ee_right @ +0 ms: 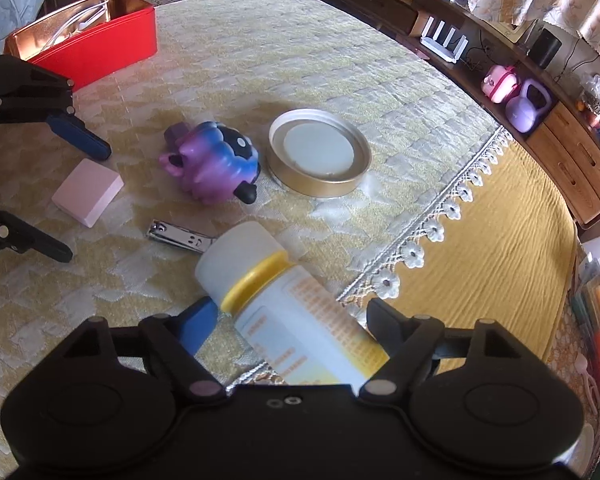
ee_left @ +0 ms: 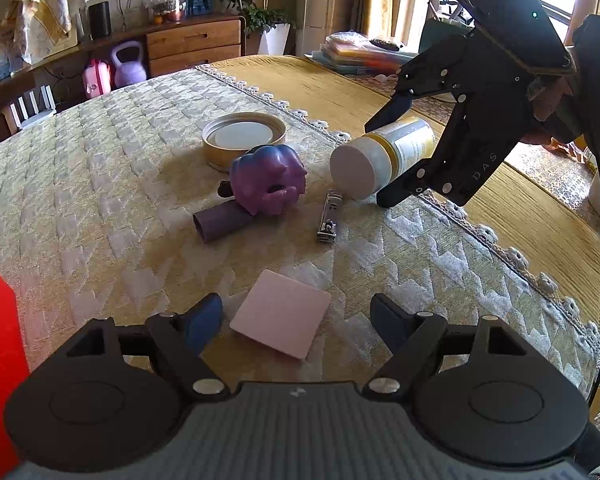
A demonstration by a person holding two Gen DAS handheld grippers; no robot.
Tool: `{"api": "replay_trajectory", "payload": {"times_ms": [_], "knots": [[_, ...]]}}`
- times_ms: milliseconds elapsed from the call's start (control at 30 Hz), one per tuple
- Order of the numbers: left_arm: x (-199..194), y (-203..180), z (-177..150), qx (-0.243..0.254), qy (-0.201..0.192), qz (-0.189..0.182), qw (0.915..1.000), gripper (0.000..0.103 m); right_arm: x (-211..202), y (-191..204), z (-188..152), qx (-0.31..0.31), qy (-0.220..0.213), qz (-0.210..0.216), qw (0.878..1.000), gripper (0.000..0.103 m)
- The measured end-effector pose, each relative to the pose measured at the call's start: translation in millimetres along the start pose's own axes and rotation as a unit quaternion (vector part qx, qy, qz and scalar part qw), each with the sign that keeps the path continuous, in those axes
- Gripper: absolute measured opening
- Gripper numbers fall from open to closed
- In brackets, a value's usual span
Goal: Organize rigid objects
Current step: 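Grasp the pink square sponge with the left gripper while the right grasps the white bottle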
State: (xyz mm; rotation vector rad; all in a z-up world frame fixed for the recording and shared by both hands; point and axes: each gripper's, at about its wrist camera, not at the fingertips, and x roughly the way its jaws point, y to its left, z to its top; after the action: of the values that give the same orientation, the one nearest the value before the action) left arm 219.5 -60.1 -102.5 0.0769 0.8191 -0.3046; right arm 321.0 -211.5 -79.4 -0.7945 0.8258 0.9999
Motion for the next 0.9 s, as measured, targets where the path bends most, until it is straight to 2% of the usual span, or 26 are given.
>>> {"api": "replay_trajectory", "payload": {"times_ms": [67, 100, 167, 200, 433, 500, 733, 900], "knots": [[0.4, -1.3, -0.6, 0.004, -0.002, 0.003, 1.0000, 0.081, -1.5, 2.3, -1.1, -0.001, -0.001, -0.001, 1.000, 0.076], [0.1, -1.8, -0.9, 0.006, -0.003, 0.005, 1.0000, 0.078, -2.5, 3.1, -1.7, 0.000, -0.001, -0.001, 1.000, 0.074], [-0.2, -3.0, -1.0, 0.011, -0.005, 0.010, 0.9999, 0.072, -5.2, 5.6, -2.8, 0.003, 0.000, 0.005, 1.000, 0.062], [-0.5, -3.3, -0.9, 0.012, -0.006, 0.011, 0.9998, 0.069, -6.5, 7.9, -3.7, 0.004, 0.000, 0.006, 1.000, 0.059], [-4.2, -6.6, -1.0, 0.017, -0.006, 0.018, 0.9997, 0.045, -12.8, 28.7, -7.5, 0.017, -0.003, -0.026, 1.000, 0.054], [-5.9, -8.1, -1.8, 0.018, -0.006, 0.020, 0.9996, 0.041, -14.8, 37.1, -9.3, 0.027, -0.005, -0.036, 0.999, 0.053], [-7.6, -9.1, -2.7, 0.006, -0.003, 0.027, 0.9996, 0.040, -20.7, 70.0, -14.0, 0.090, -0.009, -0.122, 0.988, 0.048], [-18.2, -6.3, -6.2, -0.020, -0.009, 0.024, 0.9995, 0.040, -26.3, 77.1, -17.7, 0.160, -0.009, -0.143, 0.977, 0.048]]}}
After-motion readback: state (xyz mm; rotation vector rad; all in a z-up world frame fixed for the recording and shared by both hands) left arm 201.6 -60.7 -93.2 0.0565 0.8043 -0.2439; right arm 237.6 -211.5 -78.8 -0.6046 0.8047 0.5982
